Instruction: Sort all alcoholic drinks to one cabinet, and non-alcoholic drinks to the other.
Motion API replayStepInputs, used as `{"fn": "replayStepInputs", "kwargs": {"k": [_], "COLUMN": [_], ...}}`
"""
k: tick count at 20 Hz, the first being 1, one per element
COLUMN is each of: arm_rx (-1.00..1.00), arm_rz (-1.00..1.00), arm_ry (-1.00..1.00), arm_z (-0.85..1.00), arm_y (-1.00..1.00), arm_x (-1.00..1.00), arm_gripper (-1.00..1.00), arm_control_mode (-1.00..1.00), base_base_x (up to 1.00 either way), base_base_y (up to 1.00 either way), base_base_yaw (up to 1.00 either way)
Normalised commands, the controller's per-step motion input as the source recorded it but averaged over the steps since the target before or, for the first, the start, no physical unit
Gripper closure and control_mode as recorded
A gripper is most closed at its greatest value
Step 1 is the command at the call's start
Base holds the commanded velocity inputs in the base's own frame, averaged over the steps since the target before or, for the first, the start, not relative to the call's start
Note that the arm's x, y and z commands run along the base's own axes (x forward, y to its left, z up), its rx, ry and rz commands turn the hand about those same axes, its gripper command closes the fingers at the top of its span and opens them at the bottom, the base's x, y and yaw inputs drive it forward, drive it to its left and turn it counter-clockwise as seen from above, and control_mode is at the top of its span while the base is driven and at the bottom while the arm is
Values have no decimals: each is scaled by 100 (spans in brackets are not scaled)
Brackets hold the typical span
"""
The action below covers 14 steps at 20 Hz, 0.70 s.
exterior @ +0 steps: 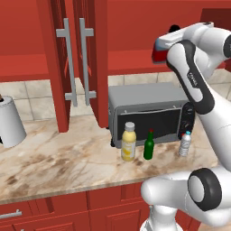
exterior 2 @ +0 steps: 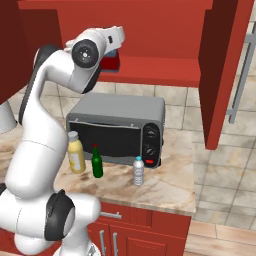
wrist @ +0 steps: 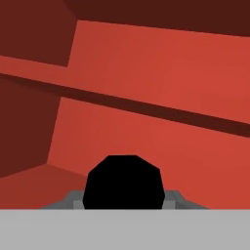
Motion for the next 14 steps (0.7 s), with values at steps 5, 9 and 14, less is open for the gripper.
{"fn": "replayStepInputs", "kwargs": {"k": [5, 9, 14], "arm_rx": [0, 0, 0], "arm_rz": [0, 0, 0], "arm_ry": [0, 0, 0], "arm_z": [-8, -5, -5], "arm_y": [0, 0, 0], "arm_x": [32, 35, 35], "arm_gripper": [100, 100, 100], "arm_control_mode": [-100, -100, -100], "base_base_x": [0, 0, 0], "base_base_y": [0, 0, 0], "base_base_yaw": [0, 0, 0]}}
